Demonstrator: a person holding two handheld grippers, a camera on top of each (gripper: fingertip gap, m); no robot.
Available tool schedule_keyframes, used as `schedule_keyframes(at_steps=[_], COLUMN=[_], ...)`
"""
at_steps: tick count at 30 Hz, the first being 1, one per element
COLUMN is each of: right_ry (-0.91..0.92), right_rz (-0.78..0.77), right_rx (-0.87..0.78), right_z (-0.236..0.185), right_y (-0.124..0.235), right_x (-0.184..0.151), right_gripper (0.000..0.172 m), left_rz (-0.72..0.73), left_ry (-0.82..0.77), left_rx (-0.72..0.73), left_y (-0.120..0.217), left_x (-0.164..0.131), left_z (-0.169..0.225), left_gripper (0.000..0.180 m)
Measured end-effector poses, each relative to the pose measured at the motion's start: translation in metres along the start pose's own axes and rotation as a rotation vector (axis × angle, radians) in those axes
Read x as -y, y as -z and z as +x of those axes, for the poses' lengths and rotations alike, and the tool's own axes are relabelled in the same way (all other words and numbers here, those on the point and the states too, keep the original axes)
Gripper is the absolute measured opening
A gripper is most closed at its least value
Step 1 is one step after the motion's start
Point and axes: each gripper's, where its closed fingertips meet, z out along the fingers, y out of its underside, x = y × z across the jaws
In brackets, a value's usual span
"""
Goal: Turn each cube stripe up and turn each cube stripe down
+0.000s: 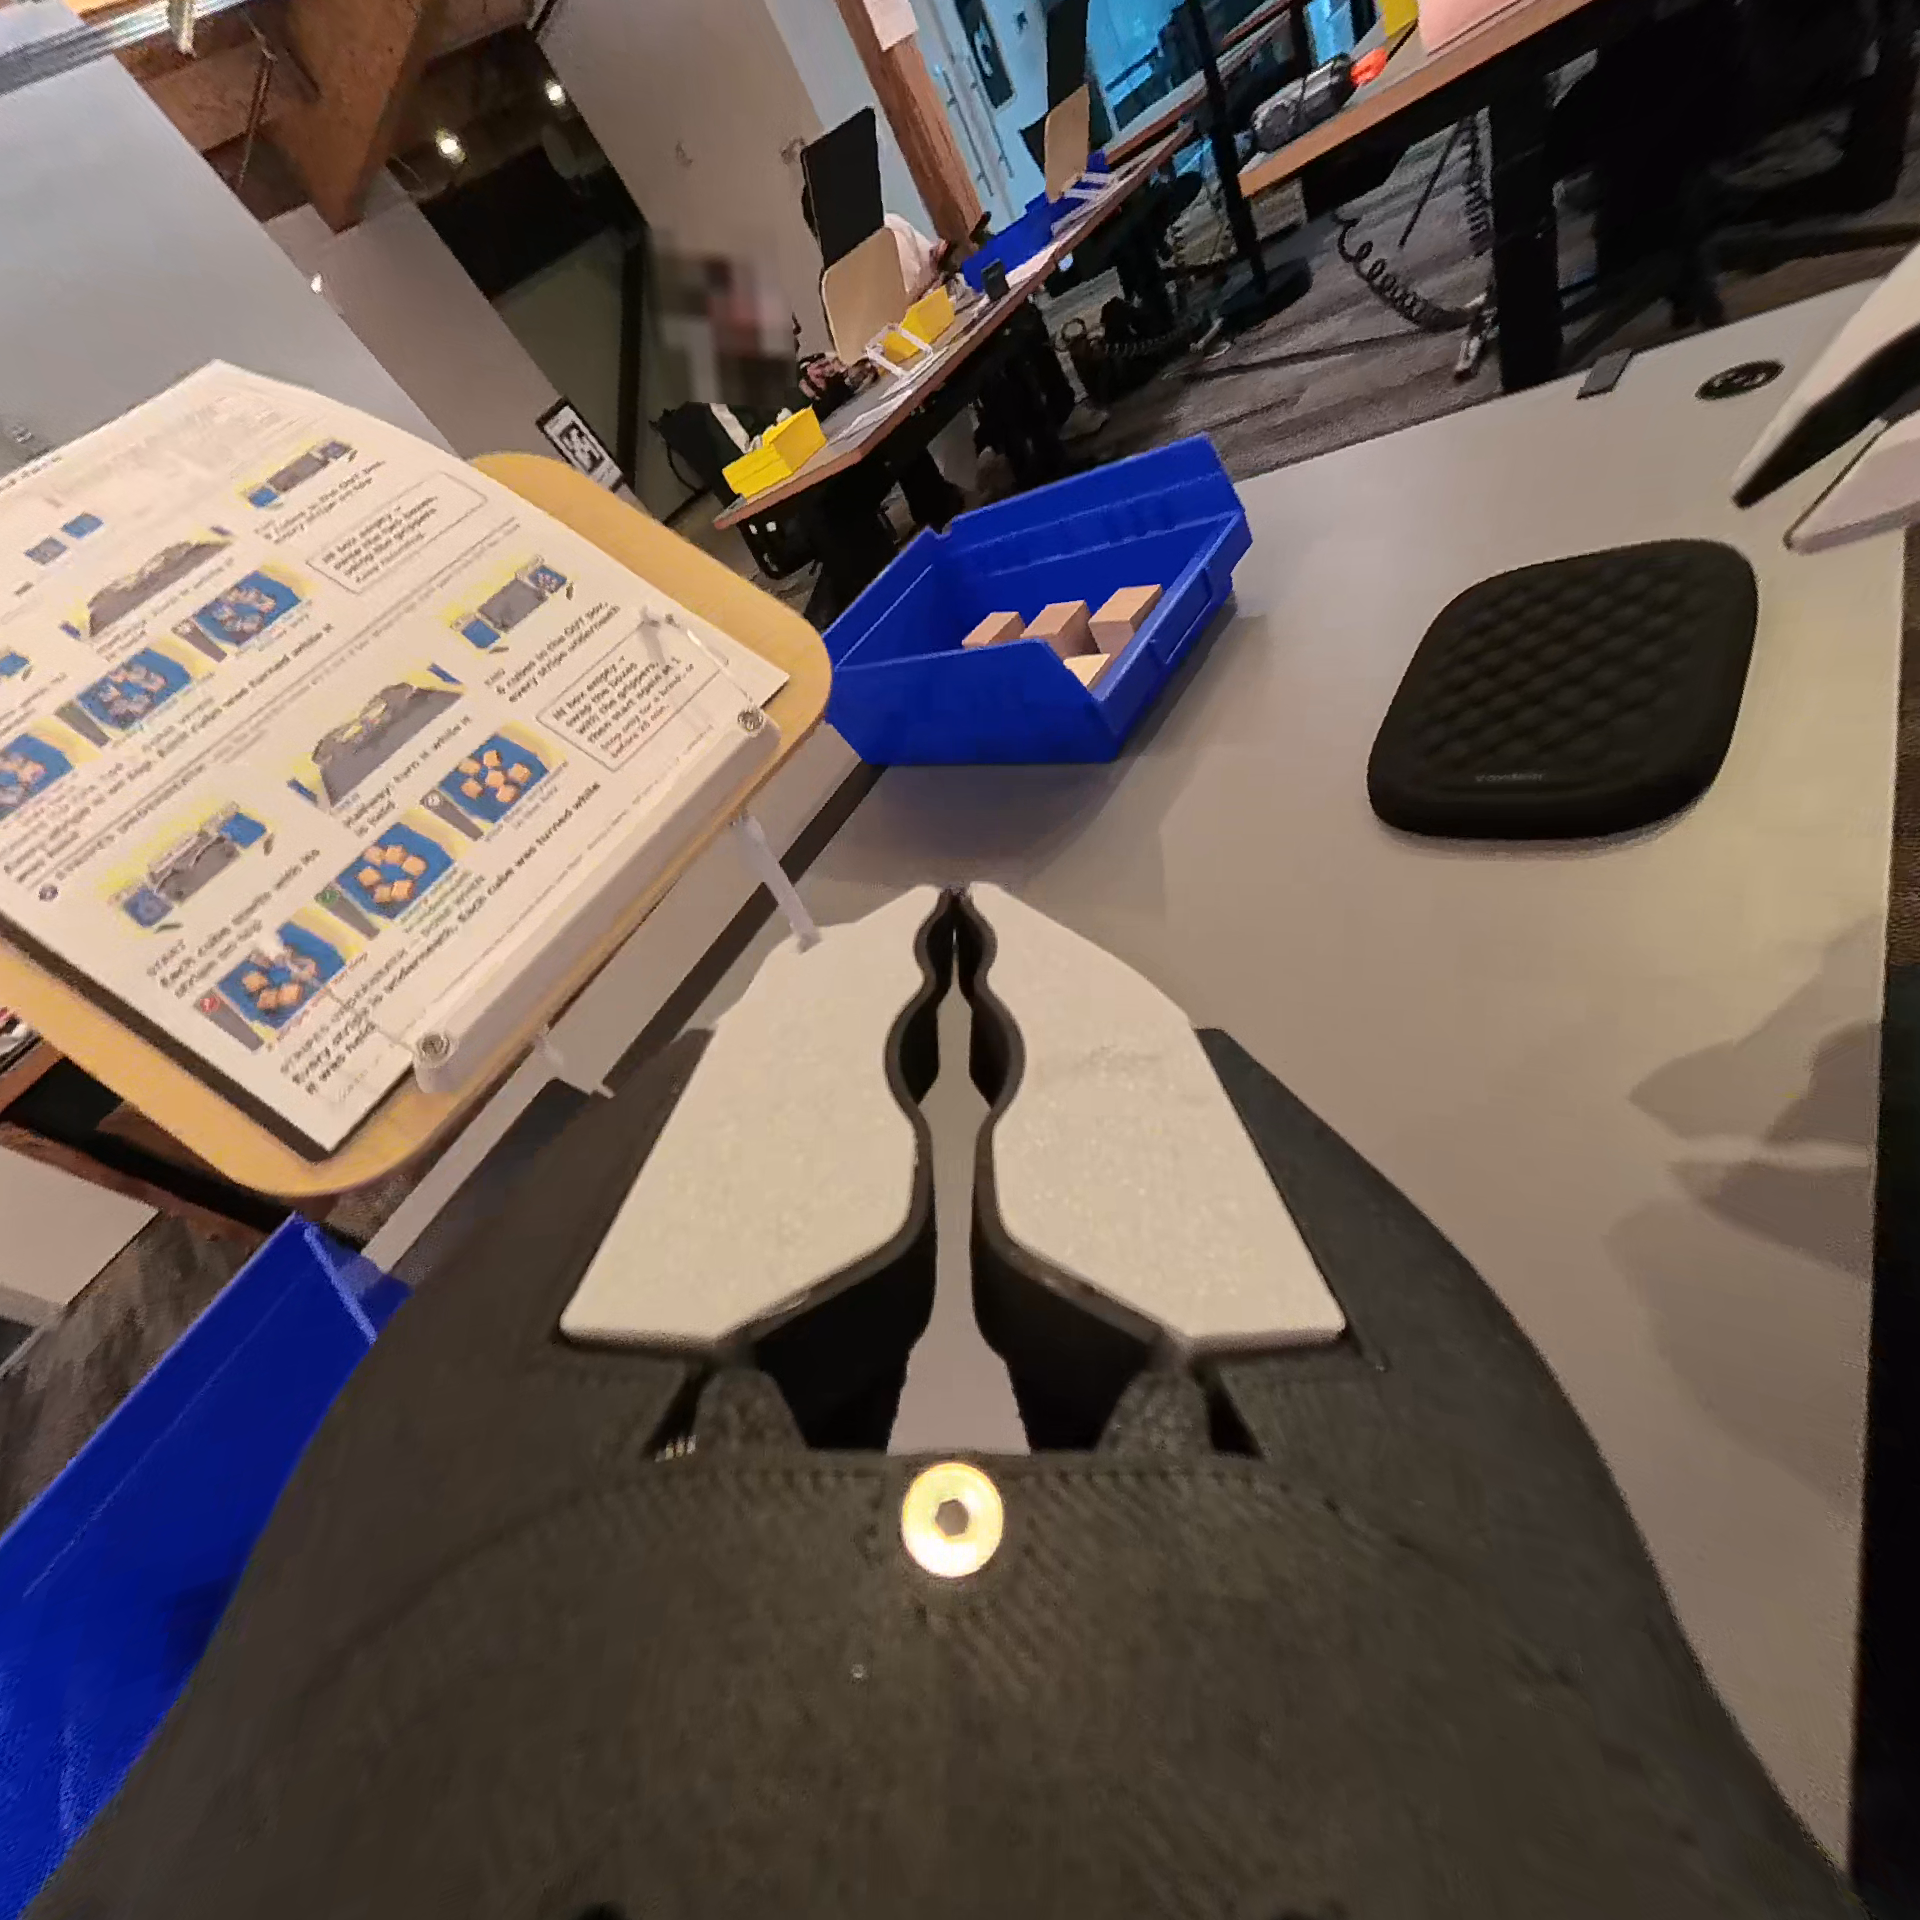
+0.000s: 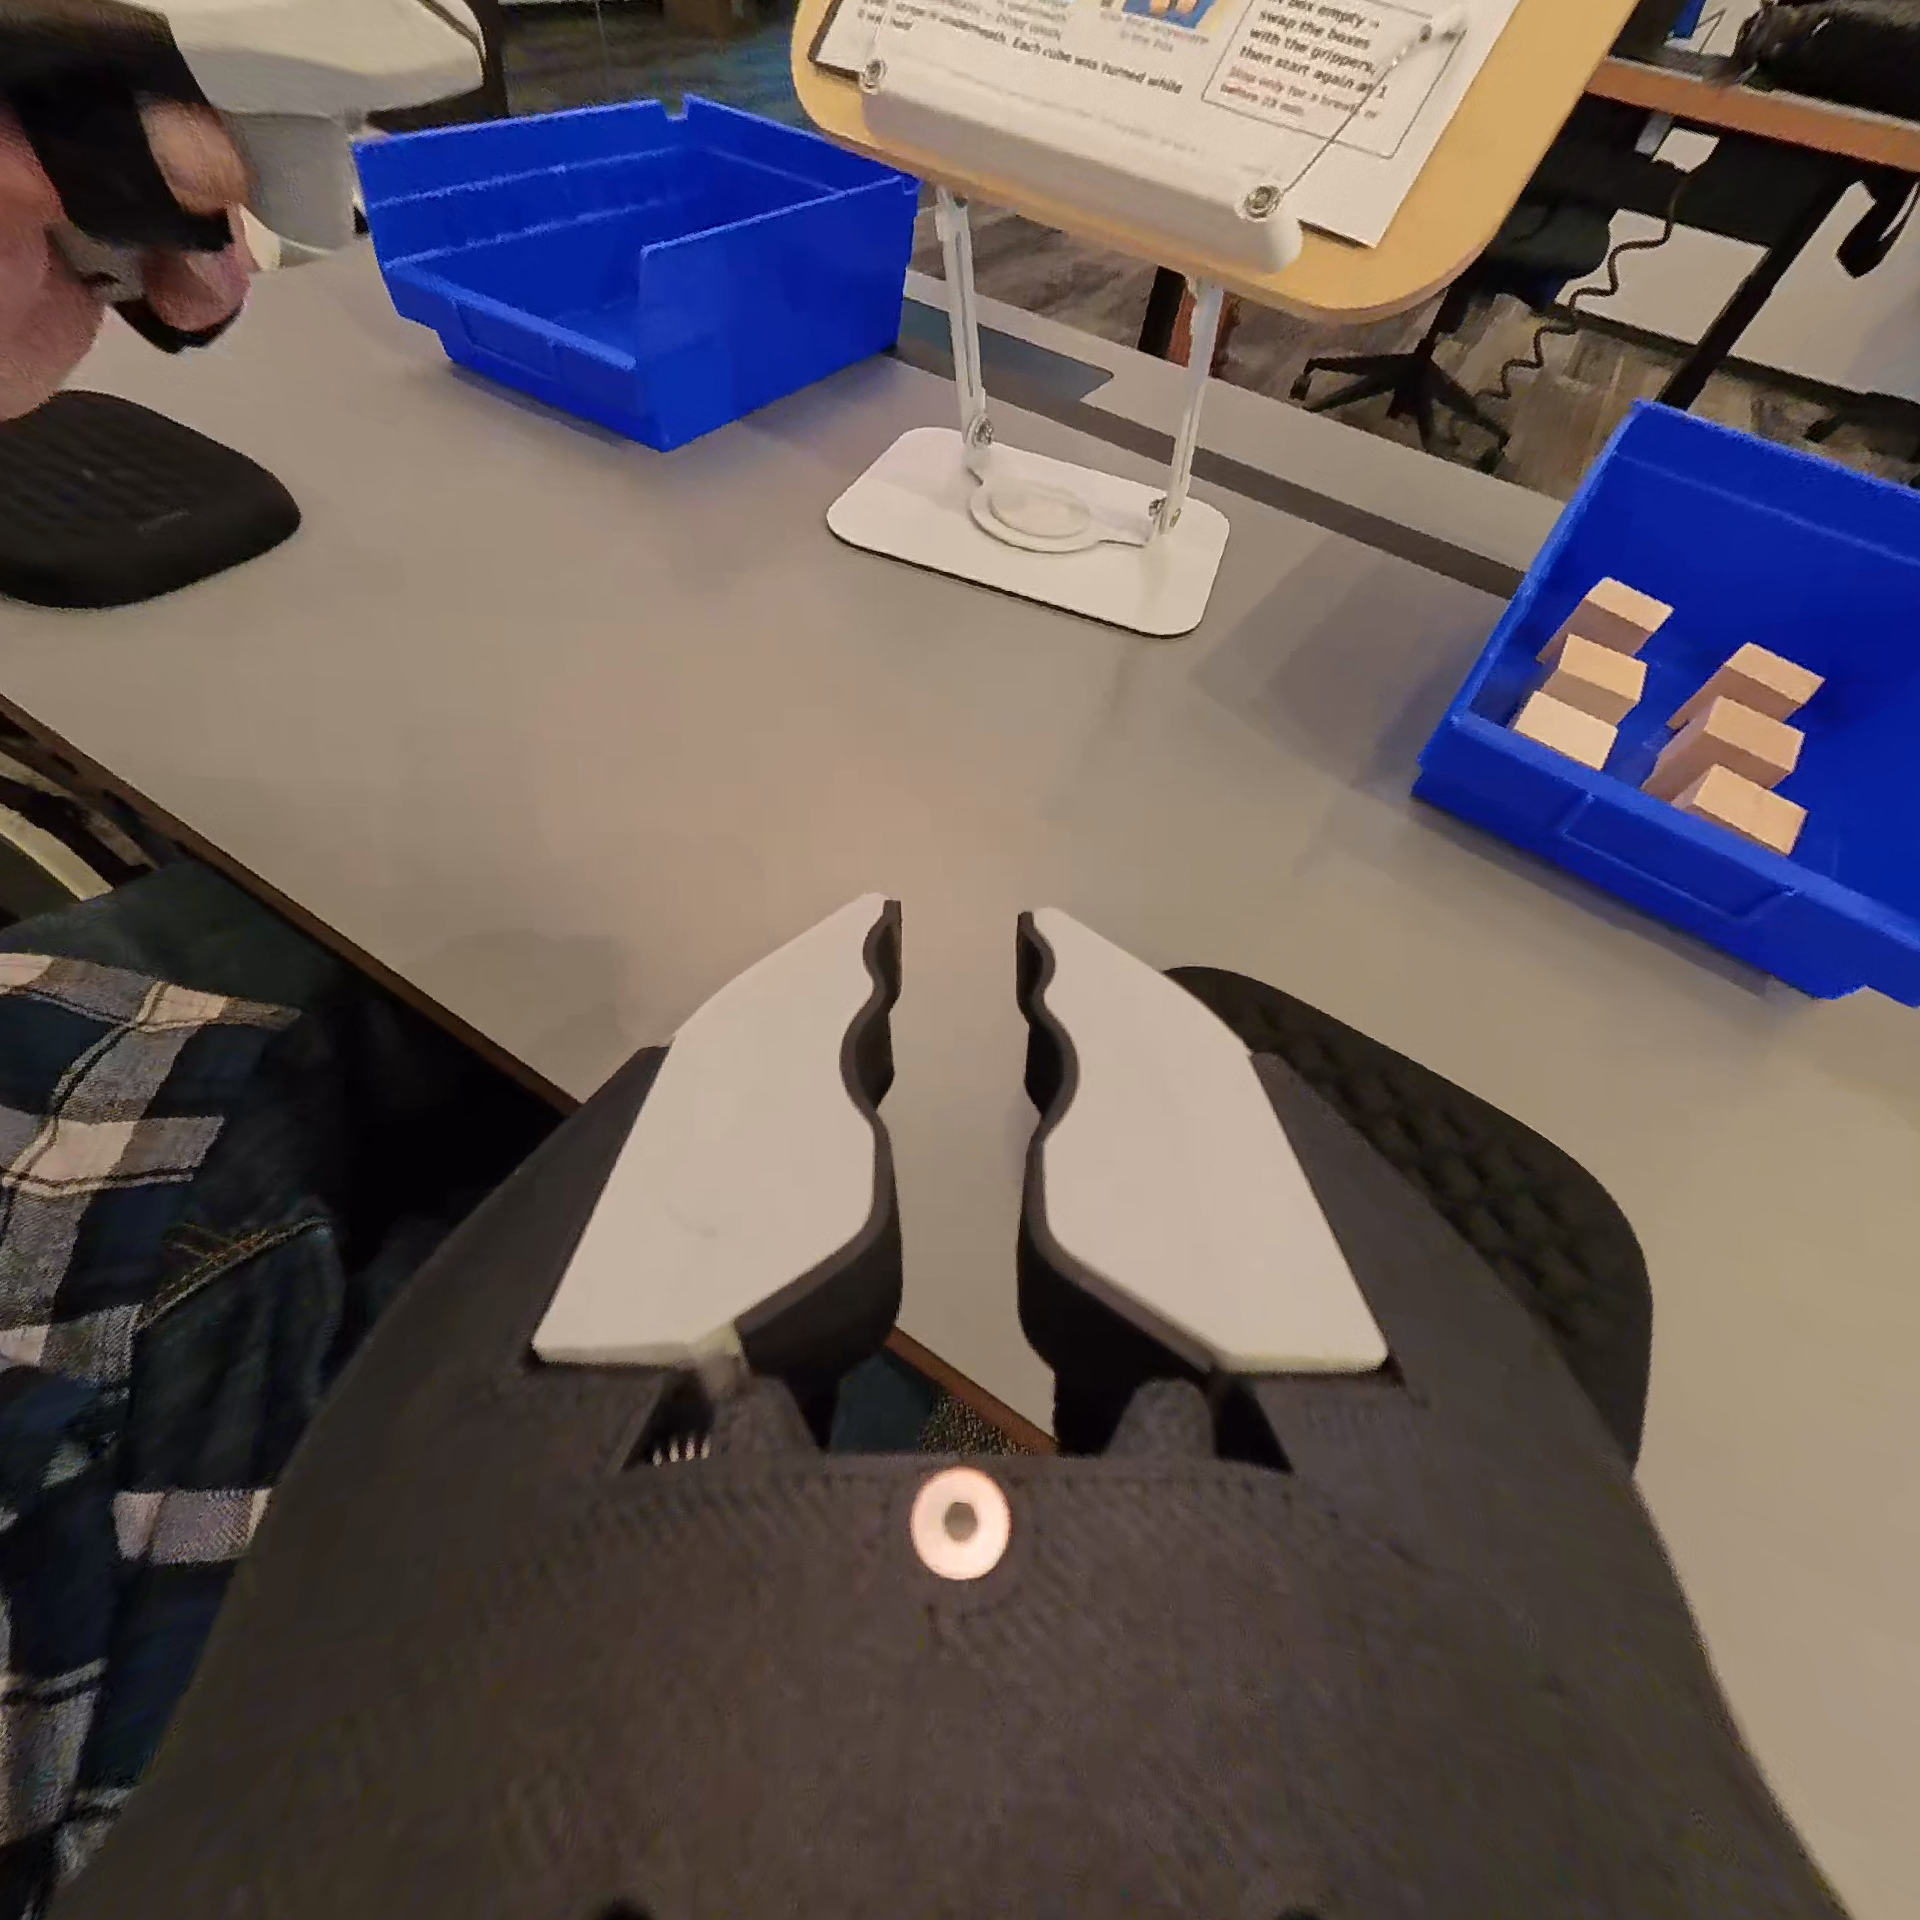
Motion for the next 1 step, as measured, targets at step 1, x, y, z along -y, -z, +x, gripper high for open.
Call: schedule_keyframes(at_steps=[1], right_ry=[0.004], right_rz=[-0.005], right_rx=[0.004], right_z=[-0.0024], right_y=[-0.0013], right_x=[-0.0016], right_gripper=[0.022], left_rz=[-0.008], left_ry=[-0.01], left_rx=[0.021], left_y=[0.0016], left_x=[-0.0068], left_z=[0.0012], left_gripper=[0.0])
